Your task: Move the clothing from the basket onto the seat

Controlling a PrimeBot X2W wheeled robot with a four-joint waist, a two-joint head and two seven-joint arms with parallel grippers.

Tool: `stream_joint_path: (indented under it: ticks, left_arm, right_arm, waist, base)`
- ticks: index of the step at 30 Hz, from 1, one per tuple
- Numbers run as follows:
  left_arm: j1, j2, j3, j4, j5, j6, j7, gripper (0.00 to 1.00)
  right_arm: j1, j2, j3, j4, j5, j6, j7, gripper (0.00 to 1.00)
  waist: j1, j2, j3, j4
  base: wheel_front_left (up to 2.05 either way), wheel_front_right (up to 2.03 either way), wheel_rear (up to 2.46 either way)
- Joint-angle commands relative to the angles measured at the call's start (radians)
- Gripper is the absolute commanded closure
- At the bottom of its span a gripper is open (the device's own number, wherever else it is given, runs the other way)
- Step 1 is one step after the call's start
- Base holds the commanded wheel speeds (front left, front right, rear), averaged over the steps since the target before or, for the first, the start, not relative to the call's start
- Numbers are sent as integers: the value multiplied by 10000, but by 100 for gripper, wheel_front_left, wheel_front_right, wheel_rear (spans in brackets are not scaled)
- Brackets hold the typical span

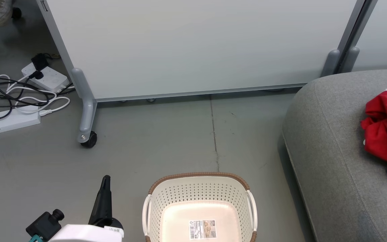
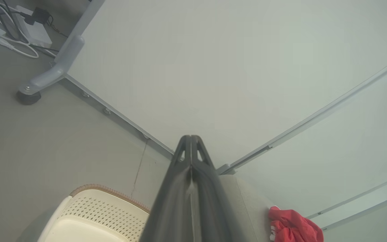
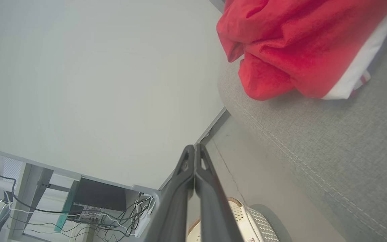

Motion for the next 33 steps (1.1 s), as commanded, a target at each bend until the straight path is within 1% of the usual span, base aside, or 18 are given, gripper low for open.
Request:
stream_joint_path:
  ticks: [1,16,33]
  left_arm:
    - [-331,11,1,-98,-253,-89,-31,100]
    - [-550,-140,-169,-112,-1919,-343,-42,100]
    - [-743,-283,-314,-109,-3339,-550,-54,100]
  right_arm:
    - [-268,-149,-146,-10,287,16,165,100]
    - [-654,-313,-870,427,1902,18,1058,100]
    - [-979,-452,-1495,822,3314,19,1824,100]
  waist:
    - [-1,0,0,3]
    - [-1,0,8,44]
    - [-1,0,16,86]
  base:
    - [0,0,0]
    - [0,0,0]
    - [0,0,0]
